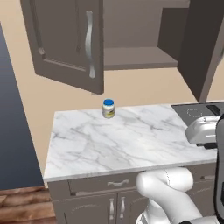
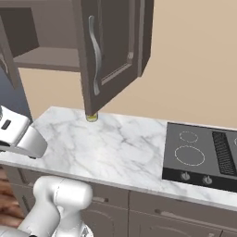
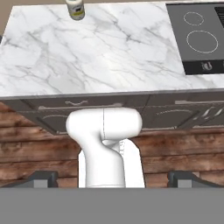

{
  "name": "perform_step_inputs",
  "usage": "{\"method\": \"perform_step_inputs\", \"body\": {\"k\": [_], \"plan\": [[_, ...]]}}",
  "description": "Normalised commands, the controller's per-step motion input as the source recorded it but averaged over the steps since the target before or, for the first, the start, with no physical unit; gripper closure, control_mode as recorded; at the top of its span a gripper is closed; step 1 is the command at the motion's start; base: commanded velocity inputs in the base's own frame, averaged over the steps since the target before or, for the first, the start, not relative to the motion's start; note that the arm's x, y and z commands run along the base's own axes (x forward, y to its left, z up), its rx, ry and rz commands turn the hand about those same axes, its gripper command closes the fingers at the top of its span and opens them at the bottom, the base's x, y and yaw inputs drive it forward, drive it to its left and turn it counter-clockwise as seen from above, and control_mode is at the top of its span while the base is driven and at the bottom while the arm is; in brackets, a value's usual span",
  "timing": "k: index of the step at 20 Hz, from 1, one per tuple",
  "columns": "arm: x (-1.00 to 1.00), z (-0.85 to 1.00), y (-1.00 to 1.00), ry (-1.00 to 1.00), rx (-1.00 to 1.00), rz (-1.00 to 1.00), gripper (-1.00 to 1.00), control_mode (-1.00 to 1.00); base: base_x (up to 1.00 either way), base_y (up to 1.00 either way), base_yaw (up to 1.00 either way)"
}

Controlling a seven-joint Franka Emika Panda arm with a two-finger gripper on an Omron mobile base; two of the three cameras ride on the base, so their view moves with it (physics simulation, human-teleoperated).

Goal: Close all open cabinet doors.

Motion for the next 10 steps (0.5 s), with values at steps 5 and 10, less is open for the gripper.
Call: {"method": "perform_step_inputs", "body": {"k": [5,10], "plan": [[0.0,0.0,0.0,0.0,0.0,0.0,-1.0,1.0,0.37,0.34,-0.08],[0.0,0.0,0.0,0.0,0.0,0.0,-1.0,1.0,0.33,0.48,-0.14]]}}
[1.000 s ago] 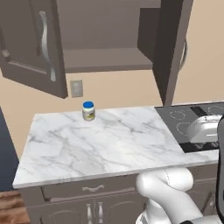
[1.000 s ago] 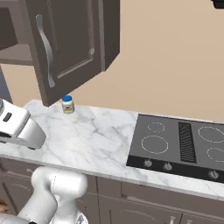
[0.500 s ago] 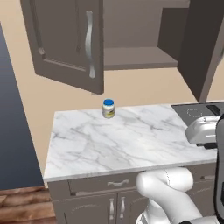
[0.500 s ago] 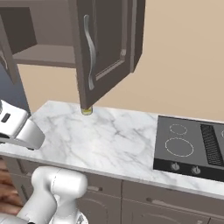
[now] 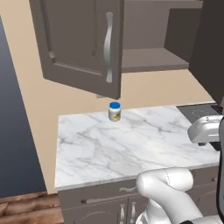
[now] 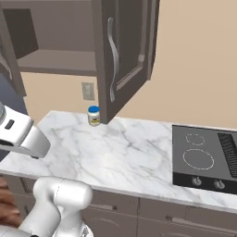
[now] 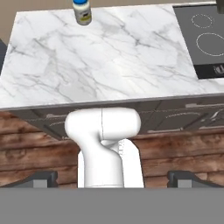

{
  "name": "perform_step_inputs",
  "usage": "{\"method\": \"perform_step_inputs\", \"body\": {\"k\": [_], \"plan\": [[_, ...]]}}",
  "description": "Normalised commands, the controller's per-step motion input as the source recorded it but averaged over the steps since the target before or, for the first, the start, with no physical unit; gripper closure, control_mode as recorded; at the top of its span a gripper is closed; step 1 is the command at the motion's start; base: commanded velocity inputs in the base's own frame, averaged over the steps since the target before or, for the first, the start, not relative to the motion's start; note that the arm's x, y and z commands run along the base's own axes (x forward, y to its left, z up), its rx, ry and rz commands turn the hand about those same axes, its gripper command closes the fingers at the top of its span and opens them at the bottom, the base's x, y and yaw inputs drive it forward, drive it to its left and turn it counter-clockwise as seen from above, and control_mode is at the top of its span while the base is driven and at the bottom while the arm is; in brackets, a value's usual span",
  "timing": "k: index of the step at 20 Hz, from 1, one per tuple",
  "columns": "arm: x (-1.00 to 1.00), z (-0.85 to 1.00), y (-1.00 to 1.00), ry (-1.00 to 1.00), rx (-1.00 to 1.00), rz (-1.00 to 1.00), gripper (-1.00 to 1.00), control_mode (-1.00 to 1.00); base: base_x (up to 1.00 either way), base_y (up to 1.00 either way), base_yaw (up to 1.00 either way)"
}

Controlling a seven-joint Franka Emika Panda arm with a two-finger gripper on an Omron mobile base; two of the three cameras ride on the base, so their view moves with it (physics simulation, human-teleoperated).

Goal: Close all open cabinet doors.

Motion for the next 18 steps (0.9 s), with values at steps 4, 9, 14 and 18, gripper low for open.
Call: {"method": "perform_step_inputs", "body": {"k": [4,9,14,18], "plan": [[0.0,0.0,0.0,0.0,0.0,0.0,-1.0,1.0,0.23,0.25,-0.09],[0.0,0.0,0.0,0.0,0.0,0.0,-1.0,1.0,0.23,0.0,0.0],[0.0,0.0,0.0,0.0,0.0,0.0,-1.0,1.0,0.36,0.0,0.0],[0.0,0.0,0.0,0.0,0.0,0.0,-1.0,1.0,0.35,0.0,0.0]]}}
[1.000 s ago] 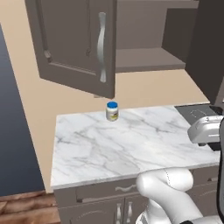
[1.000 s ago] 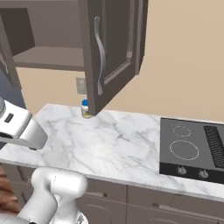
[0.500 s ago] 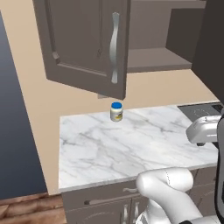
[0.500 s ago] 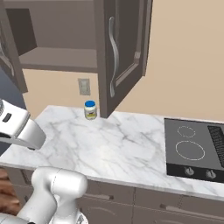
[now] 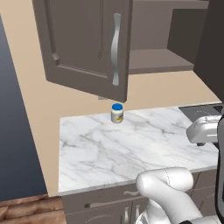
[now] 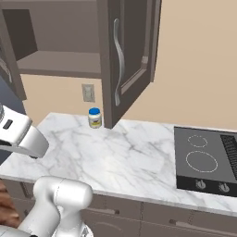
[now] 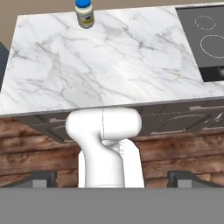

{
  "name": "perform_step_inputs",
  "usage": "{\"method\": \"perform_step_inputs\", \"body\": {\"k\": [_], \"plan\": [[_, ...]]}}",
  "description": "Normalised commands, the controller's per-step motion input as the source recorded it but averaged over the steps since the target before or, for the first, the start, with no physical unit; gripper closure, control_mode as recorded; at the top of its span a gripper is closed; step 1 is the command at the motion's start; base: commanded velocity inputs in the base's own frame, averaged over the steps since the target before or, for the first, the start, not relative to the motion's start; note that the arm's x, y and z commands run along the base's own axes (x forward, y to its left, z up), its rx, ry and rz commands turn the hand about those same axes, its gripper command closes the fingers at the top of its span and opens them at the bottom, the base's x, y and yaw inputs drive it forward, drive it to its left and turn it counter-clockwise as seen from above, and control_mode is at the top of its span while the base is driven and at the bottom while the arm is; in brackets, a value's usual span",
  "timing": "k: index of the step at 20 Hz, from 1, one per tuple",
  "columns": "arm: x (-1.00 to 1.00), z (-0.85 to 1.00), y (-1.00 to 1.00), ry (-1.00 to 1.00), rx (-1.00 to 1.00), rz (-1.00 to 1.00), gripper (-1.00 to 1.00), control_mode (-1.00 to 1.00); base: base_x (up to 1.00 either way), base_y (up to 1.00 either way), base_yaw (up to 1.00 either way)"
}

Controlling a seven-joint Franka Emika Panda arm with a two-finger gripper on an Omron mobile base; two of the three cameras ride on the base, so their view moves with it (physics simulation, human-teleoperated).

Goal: Close all open cabinet doors.

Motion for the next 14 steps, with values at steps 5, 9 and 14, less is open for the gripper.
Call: {"method": "perform_step_inputs", "body": {"k": [5,9,14], "plan": [[0.0,0.0,0.0,0.0,0.0,0.0,-1.0,1.0,0.45,0.0,0.0],[0.0,0.0,0.0,0.0,0.0,0.0,-1.0,-1.0,0.07,0.0,0.0],[0.0,0.0,0.0,0.0,0.0,0.0,-1.0,-1.0,0.0,0.0,0.0]]}}
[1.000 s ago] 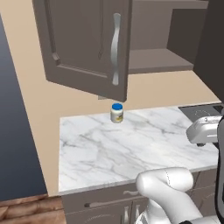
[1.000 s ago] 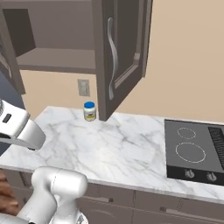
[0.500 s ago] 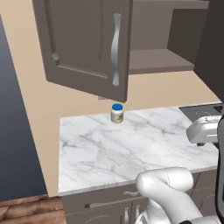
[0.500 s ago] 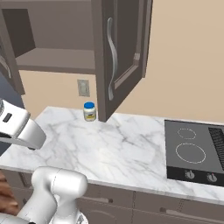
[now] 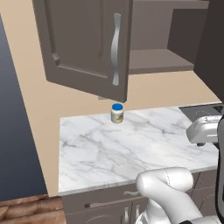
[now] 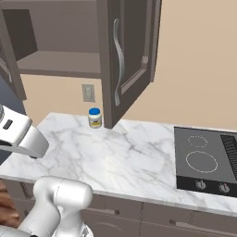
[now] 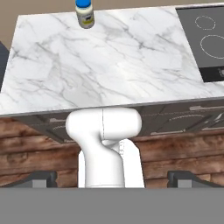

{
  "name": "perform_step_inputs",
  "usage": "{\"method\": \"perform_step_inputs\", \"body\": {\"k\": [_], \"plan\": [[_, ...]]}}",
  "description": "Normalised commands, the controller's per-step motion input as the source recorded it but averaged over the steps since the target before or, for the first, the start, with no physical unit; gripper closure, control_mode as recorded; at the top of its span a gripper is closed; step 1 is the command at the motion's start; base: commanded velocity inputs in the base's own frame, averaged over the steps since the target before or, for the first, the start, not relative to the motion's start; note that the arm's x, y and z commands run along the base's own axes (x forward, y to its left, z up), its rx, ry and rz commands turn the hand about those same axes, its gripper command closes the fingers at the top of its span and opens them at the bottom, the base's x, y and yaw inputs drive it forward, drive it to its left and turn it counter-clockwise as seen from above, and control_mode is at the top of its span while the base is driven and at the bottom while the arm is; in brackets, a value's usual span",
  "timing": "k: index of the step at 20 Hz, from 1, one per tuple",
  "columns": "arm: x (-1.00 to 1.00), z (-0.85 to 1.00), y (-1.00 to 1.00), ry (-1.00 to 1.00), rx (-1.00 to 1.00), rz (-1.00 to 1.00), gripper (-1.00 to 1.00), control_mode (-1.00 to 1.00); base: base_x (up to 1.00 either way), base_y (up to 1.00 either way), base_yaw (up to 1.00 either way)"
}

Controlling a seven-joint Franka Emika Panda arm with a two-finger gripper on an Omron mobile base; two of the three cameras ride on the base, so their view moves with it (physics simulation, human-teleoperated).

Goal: Close all open cabinet doors.

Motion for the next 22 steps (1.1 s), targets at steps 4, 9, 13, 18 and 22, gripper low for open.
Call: {"method": "perform_step_inputs", "body": {"k": [4,9,13,18,22], "plan": [[-0.01,0.0,0.0,0.0,0.0,0.0,-1.0,-1.0,0.0,0.0,0.0],[-0.45,0.0,-0.04,-0.22,0.0,0.03,-1.0,-1.0,0.0,0.0,0.0],[-0.39,0.06,-0.11,-0.39,0.0,0.12,-1.0,-1.0,0.0,0.0,0.0],[-0.11,0.16,-0.31,-0.47,0.01,0.15,-1.0,-1.0,0.0,0.0,0.0],[0.0,0.21,-0.43,-0.37,0.03,0.15,-1.0,-1.0,0.0,0.0,0.0]]}}
